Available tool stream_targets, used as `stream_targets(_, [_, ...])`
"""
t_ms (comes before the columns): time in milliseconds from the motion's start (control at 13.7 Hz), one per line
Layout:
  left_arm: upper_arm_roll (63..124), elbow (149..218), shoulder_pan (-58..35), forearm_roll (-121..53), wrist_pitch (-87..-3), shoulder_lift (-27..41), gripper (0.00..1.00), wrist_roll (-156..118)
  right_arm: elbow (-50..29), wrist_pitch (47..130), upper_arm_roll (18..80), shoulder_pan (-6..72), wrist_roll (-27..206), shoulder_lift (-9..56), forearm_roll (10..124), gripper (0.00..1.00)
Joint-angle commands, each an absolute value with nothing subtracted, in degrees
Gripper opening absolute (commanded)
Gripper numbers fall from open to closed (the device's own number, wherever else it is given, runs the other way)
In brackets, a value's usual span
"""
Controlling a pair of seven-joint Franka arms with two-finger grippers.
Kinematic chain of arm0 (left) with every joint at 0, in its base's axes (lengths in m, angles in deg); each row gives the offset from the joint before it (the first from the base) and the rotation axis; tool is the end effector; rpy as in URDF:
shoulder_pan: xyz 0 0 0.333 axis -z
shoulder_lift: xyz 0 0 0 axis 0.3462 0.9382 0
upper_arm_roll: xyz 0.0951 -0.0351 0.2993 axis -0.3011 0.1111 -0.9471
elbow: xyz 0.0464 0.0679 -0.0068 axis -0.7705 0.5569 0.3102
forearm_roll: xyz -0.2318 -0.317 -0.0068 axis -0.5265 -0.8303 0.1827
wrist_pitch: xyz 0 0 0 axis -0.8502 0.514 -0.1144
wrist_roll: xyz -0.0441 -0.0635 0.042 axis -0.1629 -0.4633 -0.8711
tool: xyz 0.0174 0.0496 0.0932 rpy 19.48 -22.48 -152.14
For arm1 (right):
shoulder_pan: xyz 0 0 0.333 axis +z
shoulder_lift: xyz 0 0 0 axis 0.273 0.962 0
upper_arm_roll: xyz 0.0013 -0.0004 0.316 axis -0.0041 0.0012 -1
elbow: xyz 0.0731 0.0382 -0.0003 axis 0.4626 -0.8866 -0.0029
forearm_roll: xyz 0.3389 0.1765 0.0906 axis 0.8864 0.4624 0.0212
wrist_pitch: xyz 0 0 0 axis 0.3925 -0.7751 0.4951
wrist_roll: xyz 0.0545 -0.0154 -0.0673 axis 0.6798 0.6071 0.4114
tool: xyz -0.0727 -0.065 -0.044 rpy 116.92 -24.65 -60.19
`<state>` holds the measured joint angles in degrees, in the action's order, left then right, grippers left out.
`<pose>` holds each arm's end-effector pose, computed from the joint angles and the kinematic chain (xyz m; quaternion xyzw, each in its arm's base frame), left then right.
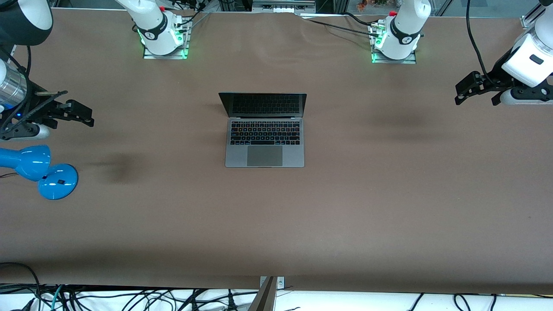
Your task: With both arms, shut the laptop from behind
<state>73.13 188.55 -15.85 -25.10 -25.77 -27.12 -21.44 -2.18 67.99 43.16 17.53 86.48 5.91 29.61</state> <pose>0.5163 -0.0201 0.5927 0.9998 0.0138 0.0116 0.0035 0.5907 0.0193 0.5636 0.9992 0.0358 -0.0182 0.0018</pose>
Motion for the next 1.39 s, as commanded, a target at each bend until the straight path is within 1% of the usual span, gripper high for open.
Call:
stream_targets(0, [73.3,186.0,-16.3,-24.1,-24.5,-26.0,1.00,-21.9,-1.7,66.6,43.0,17.4,86.1,5.6,30.4,1.00])
stream_targets(365, [73.1,185.8,-16.3,-24.1,-24.5,-24.8,1.00,-22.2,-1.7,66.4,43.3,17.3,85.8,5.6,29.5,1.00])
stream_targets(658, [73.7,185.9,-16.0,-24.0,-24.5,-22.7,1.00,-22.0,-1.0,64.5,43.4,17.1,86.0,5.6,28.9,1.00])
stream_targets(950, [73.8,184.5,-15.2,-25.1,-24.5,-21.3,1.00,-21.9,0.0,62.7,43.4,17.1,86.5,6.6,27.1,1.00])
stream_targets(1315, [77.3,185.2,-15.2,-26.9,-24.4,-20.1,1.00,-20.7,0.2,62.2,43.3,17.3,86.4,6.8,27.9,1.00])
